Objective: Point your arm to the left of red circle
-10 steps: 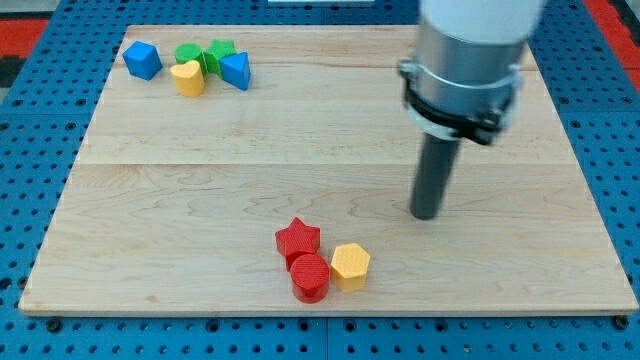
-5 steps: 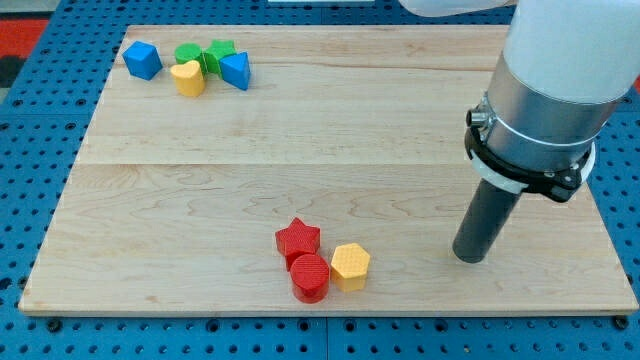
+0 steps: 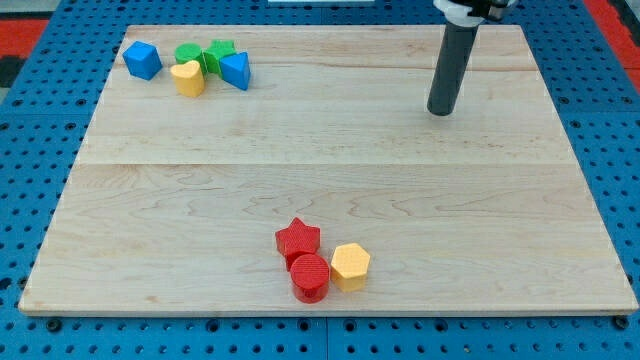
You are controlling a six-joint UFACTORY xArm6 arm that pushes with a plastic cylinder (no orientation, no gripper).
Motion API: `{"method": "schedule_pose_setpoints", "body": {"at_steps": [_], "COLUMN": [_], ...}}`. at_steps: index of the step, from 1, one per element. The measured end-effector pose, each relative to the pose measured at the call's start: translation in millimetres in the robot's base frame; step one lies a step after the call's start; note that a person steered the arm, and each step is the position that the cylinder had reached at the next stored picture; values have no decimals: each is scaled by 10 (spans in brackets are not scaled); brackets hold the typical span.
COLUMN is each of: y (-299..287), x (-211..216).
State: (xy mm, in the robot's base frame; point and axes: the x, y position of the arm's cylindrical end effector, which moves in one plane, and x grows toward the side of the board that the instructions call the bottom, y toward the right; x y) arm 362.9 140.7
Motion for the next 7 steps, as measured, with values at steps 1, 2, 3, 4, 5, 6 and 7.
{"method": "schedule_pose_setpoints", "body": {"at_steps": [1,2,3,4,5,6,7], "y": [-286,-1554,-2089,-2430,-2761,-2557,-2438], "x": [341,551,1467,1928,2023,2537,2557]}}
